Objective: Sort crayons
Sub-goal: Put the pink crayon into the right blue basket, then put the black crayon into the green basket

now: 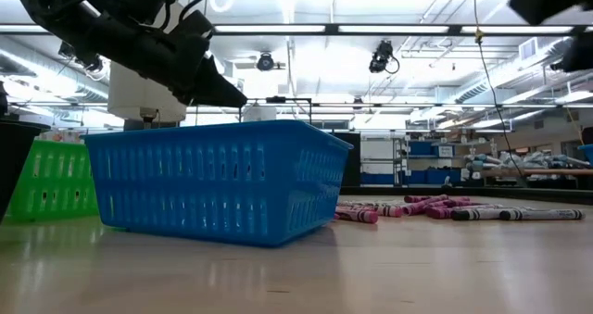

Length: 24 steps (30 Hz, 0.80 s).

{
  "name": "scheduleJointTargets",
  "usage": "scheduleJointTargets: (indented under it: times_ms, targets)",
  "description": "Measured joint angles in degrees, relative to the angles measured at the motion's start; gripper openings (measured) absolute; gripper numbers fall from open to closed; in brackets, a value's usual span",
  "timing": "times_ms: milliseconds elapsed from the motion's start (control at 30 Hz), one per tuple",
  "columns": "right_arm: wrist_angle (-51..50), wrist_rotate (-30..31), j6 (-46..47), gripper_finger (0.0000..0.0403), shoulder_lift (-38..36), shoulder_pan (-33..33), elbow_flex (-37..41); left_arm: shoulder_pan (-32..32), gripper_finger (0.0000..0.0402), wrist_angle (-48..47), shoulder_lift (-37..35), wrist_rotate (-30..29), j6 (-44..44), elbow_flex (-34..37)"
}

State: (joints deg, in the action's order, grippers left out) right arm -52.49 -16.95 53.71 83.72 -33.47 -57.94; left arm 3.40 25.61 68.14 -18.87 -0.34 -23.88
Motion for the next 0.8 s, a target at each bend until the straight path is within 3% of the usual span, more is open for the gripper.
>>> scheduleJointTargets:
  times_ms: [433,800]
  targets:
    - [6.12,-0.96,13.76,0.006,0.02,-5.57,6.12,0.02,0.0176,1.97,0.0,-0.72,1.38,0.0]
    - [5.64,-3.26,12.39,0.0086,-1.77,-3.32,6.12,0.02,0.0176,2.12,0.0,-0.7,1.29,0.0]
